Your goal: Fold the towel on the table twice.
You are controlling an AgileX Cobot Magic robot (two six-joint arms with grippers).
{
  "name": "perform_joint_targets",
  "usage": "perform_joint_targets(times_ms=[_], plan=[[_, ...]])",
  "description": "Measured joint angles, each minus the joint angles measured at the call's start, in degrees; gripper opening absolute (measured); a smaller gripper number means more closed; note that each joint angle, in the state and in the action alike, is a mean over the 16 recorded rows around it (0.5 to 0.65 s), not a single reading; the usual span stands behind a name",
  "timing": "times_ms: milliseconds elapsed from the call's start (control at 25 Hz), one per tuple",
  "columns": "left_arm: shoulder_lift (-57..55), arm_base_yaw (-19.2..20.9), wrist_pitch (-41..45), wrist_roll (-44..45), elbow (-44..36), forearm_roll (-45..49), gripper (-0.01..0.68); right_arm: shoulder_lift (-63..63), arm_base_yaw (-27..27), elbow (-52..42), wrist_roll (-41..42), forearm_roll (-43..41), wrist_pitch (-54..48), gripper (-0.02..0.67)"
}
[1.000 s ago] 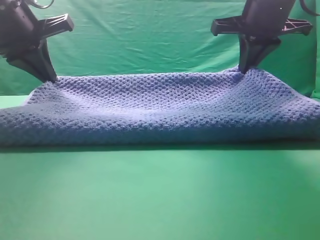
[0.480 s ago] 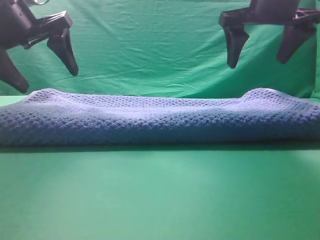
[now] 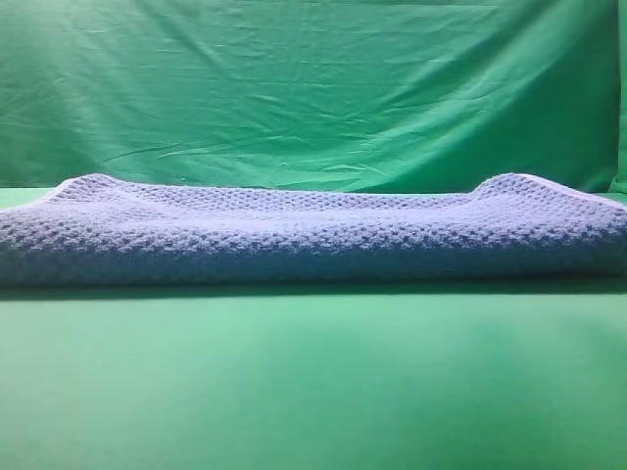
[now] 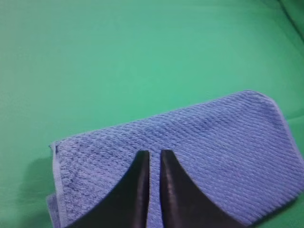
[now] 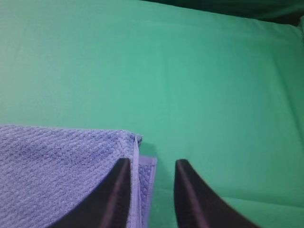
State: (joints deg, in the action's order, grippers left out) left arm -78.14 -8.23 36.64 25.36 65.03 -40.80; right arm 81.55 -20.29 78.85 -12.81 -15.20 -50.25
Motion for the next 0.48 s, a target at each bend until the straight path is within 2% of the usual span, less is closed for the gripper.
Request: perform_joint_targets(times_ms=[120, 240, 480], plan=[[5.10, 0.00, 3.82, 0.00, 0.68, 1.05, 0.029, -5.01, 0.00, 0.03, 0.77, 0.97, -2.61, 0.087], [10.50, 0.00, 7.05, -0.15, 1.01, 2.75, 0.003, -9.91, 0.00, 0.00, 2.41, 2.72, -4.69, 0.028], [22.15, 0.01, 11.34, -2.25, 0.44, 8.46, 0.000, -19.45, 0.00, -1.56, 7.16, 7.49, -6.72, 0.000]])
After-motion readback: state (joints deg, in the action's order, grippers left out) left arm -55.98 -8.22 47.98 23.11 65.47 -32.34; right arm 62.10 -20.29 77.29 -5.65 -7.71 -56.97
